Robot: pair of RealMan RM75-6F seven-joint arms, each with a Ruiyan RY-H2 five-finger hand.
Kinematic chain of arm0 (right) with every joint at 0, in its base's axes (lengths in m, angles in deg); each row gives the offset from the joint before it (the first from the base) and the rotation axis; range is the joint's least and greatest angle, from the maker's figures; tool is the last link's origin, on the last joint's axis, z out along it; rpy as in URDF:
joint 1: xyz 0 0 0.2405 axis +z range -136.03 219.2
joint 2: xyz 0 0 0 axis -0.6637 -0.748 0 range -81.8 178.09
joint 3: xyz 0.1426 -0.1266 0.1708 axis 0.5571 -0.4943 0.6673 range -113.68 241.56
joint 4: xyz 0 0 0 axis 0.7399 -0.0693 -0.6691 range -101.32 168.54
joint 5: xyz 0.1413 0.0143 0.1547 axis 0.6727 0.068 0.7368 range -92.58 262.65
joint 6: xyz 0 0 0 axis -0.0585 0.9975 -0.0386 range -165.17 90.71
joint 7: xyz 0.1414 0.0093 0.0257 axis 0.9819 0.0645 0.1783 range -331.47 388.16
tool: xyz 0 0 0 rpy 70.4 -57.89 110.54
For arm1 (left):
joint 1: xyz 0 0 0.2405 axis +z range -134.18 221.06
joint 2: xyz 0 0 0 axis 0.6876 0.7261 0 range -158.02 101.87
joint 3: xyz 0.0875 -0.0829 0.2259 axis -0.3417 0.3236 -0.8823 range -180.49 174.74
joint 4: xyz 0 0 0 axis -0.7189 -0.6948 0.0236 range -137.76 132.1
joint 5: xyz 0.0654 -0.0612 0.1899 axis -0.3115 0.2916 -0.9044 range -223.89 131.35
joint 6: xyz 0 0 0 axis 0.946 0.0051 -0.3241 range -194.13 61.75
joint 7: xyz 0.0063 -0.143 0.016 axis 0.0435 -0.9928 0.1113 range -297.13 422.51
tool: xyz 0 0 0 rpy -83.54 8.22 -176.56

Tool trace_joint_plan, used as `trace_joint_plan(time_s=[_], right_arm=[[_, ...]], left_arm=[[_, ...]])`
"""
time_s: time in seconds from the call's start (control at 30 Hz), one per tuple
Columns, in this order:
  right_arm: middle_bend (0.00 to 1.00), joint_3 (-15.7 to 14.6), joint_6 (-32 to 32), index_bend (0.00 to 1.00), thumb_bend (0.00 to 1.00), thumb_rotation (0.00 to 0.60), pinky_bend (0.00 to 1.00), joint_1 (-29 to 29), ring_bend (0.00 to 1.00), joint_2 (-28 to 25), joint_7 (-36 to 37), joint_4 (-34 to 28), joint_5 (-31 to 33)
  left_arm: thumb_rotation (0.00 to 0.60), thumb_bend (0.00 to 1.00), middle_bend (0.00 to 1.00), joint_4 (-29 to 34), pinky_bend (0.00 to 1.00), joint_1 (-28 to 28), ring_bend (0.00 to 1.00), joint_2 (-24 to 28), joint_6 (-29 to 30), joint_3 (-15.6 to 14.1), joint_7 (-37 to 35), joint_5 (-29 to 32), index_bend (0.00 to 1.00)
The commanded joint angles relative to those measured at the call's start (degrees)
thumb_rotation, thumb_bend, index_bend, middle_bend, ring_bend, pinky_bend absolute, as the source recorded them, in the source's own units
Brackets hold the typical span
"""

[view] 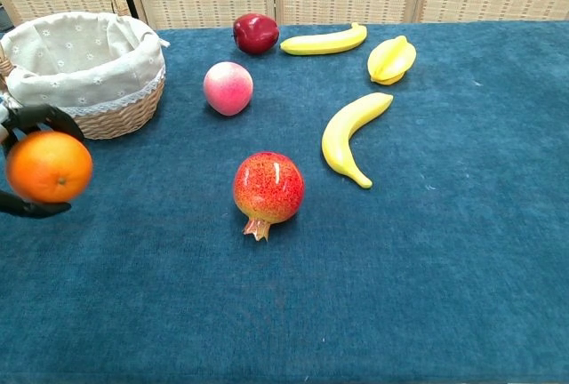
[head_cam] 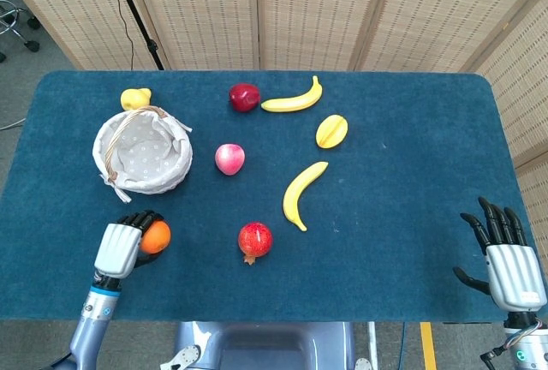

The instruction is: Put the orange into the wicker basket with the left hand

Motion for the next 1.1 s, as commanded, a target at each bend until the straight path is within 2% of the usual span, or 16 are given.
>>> trace_joint_plan(time_s=[0.03,0.13,0.3,0.37,0.63,1.1], right_arm=[[0.00,-0.02,0.18,0.18,0.00,0.600,0.00,0.04,0.00,0.02,-0.01,0.02,0.11],[0.00,-0.20,0.72,0.18,0.00,0.600,0.00,0.20,0.00,-0.02,-0.05,-0.15,0.06],[0.00,-0.30,0.67,0.18,0.00,0.600,0.00,0.11,0.00,-0.07,-0.01,-0.20,-0.07],[0.00,-0.19,0.52,0.18,0.00,0.600,0.00,0.02,0.00,-0.23,0.37,-0.15,0.09],[0.00,-0.27,0.44,0.18,0.00,0.600,0.00,-0.07,0.00,-0.66,1.33,-0.09,-0.20],[0.00,-0.32,0.30,0.18,0.00,0.600,0.00,-0.26,0.00,-1.06,2.52,0.04,-0.36]], left_arm=[[0.600,0.30,0.51,8.14,0.55,0.72,0.54,5.34,3.51,0.68,4.45,-1.89,0.69],[0.600,0.30,0.51,13.87,0.55,0.19,0.54,8.97,4.77,2.76,7.01,-2.37,0.69],[0.600,0.30,0.51,16.53,0.55,-1.75,0.54,11.28,1.73,5.89,9.61,0.72,0.69],[0.600,0.30,0.51,16.14,0.55,-3.13,0.54,11.89,-0.45,7.79,10.39,3.07,0.69],[0.600,0.30,0.51,11.60,0.55,-6.98,0.54,10.30,-6.17,10.93,9.51,8.53,0.69],[0.600,0.30,0.51,11.40,0.55,-10.89,0.55,10.59,-8.13,14.13,12.23,12.23,0.69]])
